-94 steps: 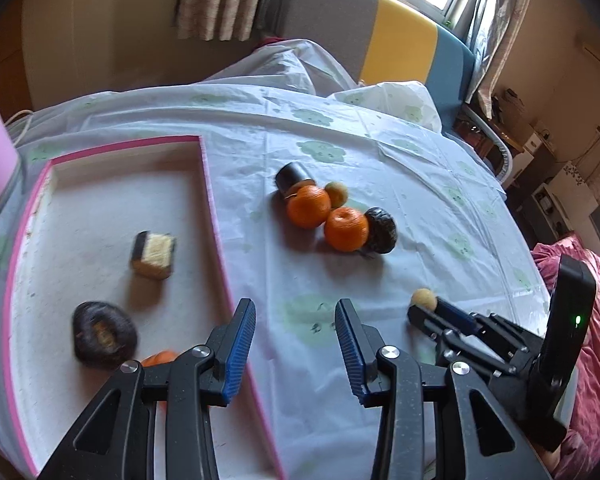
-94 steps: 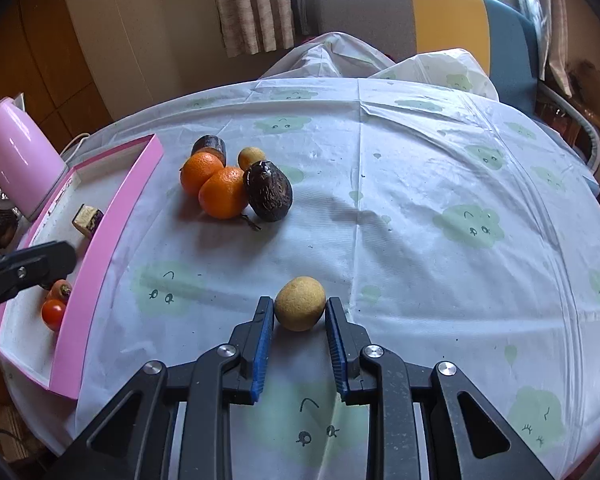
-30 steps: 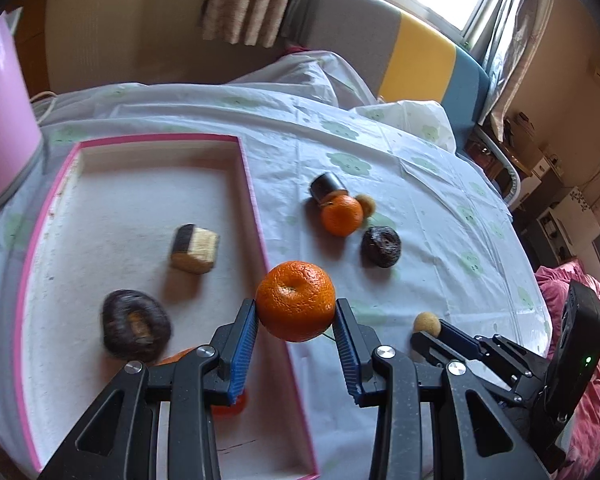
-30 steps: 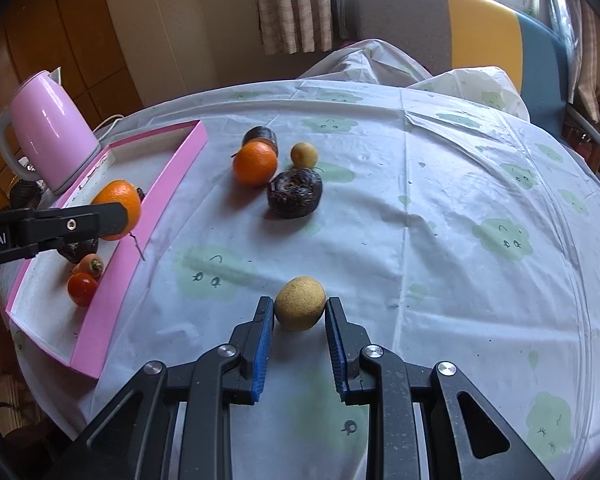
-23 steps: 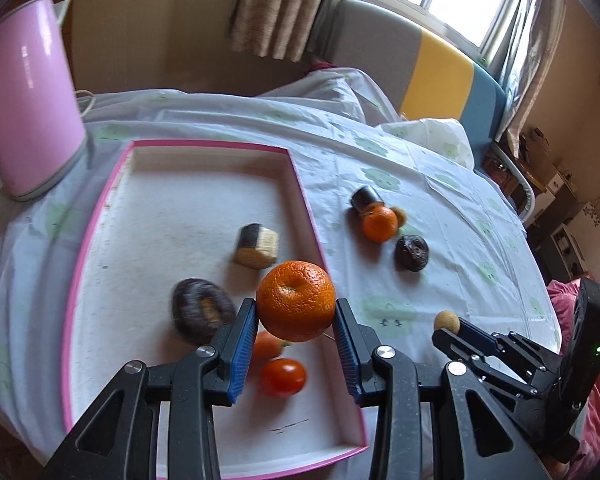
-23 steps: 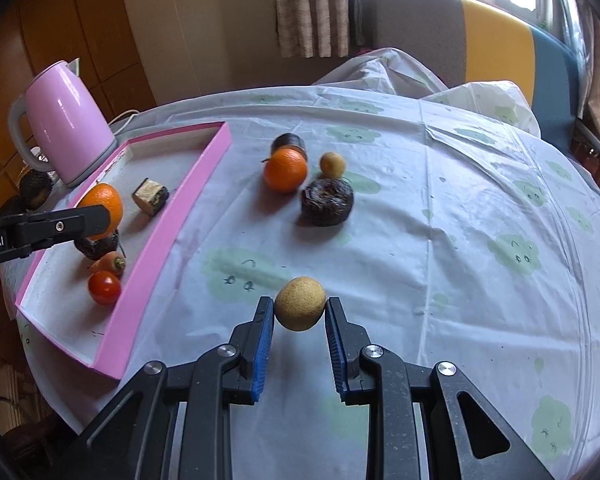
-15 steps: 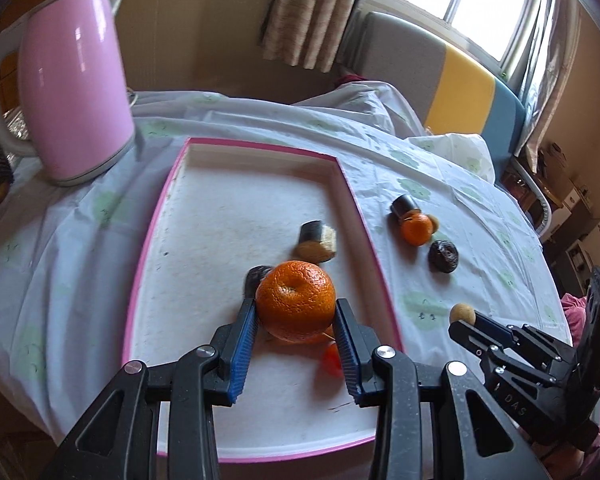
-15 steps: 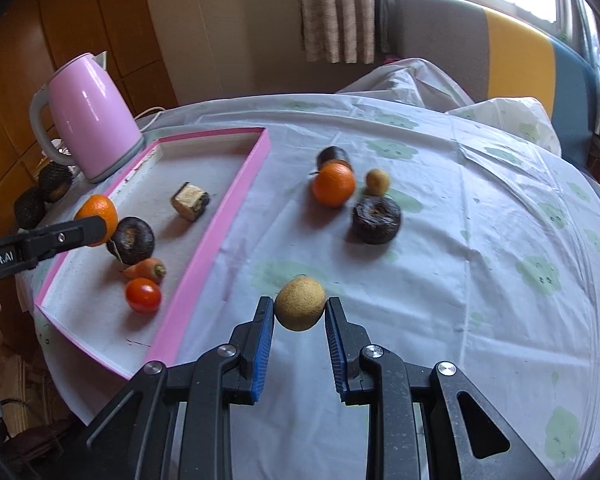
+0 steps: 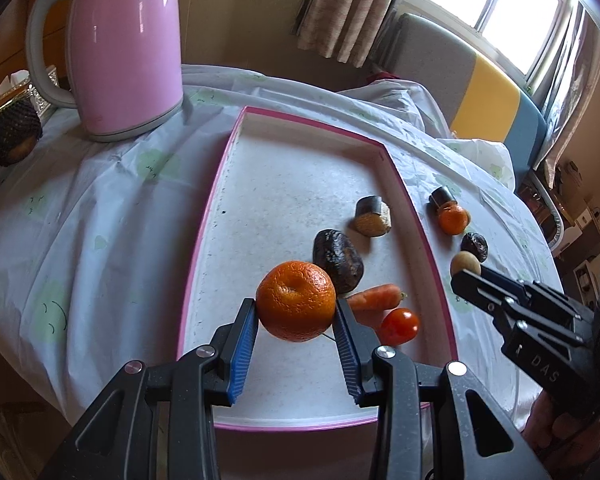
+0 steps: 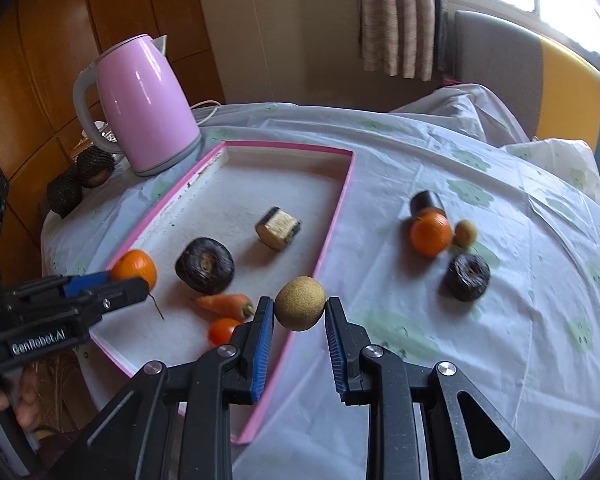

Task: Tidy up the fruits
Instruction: 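Place the mandarin in the tray with the left tool while the right tool holds the kiwi, then lower the kiwi into the tray beside the tomato and open the right tool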

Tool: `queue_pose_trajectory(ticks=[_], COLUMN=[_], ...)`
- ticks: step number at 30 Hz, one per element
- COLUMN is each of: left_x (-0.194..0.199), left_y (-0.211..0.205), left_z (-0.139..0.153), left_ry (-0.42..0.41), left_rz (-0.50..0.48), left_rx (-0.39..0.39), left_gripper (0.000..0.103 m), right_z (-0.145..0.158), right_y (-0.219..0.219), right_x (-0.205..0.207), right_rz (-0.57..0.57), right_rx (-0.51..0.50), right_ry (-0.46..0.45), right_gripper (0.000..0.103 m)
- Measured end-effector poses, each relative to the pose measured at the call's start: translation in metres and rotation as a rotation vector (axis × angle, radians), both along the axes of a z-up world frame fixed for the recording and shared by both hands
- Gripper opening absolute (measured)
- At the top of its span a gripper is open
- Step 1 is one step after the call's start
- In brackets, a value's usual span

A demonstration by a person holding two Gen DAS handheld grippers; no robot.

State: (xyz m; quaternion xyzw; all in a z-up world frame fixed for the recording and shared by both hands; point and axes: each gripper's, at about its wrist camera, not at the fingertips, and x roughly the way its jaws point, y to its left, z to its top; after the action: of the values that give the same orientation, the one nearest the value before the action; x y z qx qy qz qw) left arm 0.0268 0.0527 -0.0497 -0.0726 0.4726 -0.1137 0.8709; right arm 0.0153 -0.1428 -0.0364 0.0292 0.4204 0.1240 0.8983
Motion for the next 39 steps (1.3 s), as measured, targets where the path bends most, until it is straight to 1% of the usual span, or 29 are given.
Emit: queue_pose_trajectory(ticks=[9, 13, 17, 21, 23, 26, 28, 30, 31, 33, 37, 39], left_x=[0.001, 0.001, 0.001, -0.002, -0.003, -0.005, -0.007, -0.008, -0.008, -0.01, -0.013, -0.014], left_y=[0.006, 0.002, -0.001, -0.004, -0.005, -0.006, -0.007, -0.007, -0.008, -0.008, -0.011, -0.013], left_z=[-0.004, -0.004, -0.004, -0.001, 0.0, 0.003, 0.005, 0.007, 0.008, 0.01, 0.014, 0.015], left_ry=[0.013, 0.012, 0.018, 0.005, 0.001, -0.013, -0.022, -0.029, -0.032, -0.04, -0.057, -0.062], left_rz=[0.008, -0.002, -0.005, -0.008, -0.01, -0.01, -0.011, -0.012, -0.014, -0.016, -0.021, -0.025], left_rx=[0.0, 0.009, 0.012, 0.029, 0.031, 0.038, 0.042, 0.047, 0.047, 0.048, 0.056, 0.06], left_gripper=[0.039, 0.039, 0.04, 0.041, 0.043, 0.043, 0.043, 0.043, 0.043, 0.043, 0.043, 0.043], right_z=[-0.009, -0.012, -0.015, -0.018, -0.019, -0.015, -0.013, -0.01, -0.008, -0.004, 0.001, 0.003], right_y=[0.02, 0.028, 0.03, 0.03, 0.029, 0.027, 0.026, 0.025, 0.024, 0.022, 0.018, 0.014], right_x=[0.027, 0.033, 0.038, 0.036, 0.034, 0.03, 0.026, 0.022, 0.02, 0.015, 0.006, 0.002], right_rz=[0.032, 0.044, 0.034, 0.025, 0.017, 0.007, 0.001, -0.009, -0.012, -0.025, -0.055, -0.068], right_rx=[0.01, 0.004, 0.001, 0.004, 0.007, 0.012, 0.013, 0.006, 0.005, 0.002, -0.006, 0.003], right_ry=[0.037, 0.042, 0.05, 0.054, 0.054, 0.041, 0.034, 0.02, 0.012, -0.002, -0.03, -0.034], right_gripper=[0.026, 0.026, 0.027, 0.028, 0.033, 0.035, 0.039, 0.045, 0.047, 0.055, 0.061, 0.068])
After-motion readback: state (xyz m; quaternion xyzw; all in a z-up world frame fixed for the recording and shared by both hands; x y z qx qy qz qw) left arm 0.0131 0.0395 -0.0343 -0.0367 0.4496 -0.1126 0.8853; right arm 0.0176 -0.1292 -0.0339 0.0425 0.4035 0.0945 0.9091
